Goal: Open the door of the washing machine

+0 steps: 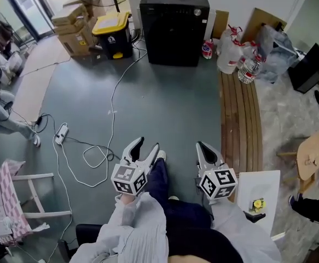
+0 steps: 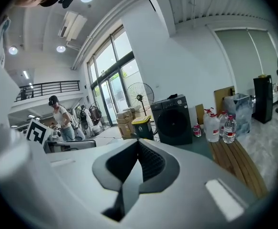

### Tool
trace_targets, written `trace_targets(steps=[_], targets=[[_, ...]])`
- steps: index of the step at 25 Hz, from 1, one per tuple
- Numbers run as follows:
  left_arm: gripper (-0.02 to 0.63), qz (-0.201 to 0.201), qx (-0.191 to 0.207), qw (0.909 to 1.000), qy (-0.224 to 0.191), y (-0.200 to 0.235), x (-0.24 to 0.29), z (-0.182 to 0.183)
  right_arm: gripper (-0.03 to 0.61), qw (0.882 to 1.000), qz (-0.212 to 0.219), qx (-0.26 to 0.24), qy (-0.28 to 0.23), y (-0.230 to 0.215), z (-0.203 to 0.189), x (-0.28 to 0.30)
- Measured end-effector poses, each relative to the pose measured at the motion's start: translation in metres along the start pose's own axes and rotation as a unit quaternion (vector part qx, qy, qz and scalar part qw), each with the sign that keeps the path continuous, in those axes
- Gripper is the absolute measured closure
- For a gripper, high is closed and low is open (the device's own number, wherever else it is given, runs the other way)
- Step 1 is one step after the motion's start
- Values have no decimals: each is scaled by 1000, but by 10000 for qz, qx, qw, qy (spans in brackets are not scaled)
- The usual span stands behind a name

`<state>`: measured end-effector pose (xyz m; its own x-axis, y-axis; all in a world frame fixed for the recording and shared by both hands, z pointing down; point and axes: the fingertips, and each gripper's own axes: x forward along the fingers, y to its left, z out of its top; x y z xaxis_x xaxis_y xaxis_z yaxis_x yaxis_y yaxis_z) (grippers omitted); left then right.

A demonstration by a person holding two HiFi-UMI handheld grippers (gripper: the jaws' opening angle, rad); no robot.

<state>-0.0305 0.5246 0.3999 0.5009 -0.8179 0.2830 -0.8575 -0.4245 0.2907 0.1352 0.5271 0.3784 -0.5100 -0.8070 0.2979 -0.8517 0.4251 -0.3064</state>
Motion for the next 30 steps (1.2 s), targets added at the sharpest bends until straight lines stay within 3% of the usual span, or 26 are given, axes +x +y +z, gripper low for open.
trace_targets(steps=[14,23,30], targets=[[373,-291,104,9993,-220,132,128,105,569,9998,-107,-174,-54,-23,80,188],[373,-303,8,9995,84,173,156,105,569,9995,-233,-174,78,-38,95,240],[373,-130,-43,9999,69,208,201,122,569,9994,-104,-224,232,-65,114,301]])
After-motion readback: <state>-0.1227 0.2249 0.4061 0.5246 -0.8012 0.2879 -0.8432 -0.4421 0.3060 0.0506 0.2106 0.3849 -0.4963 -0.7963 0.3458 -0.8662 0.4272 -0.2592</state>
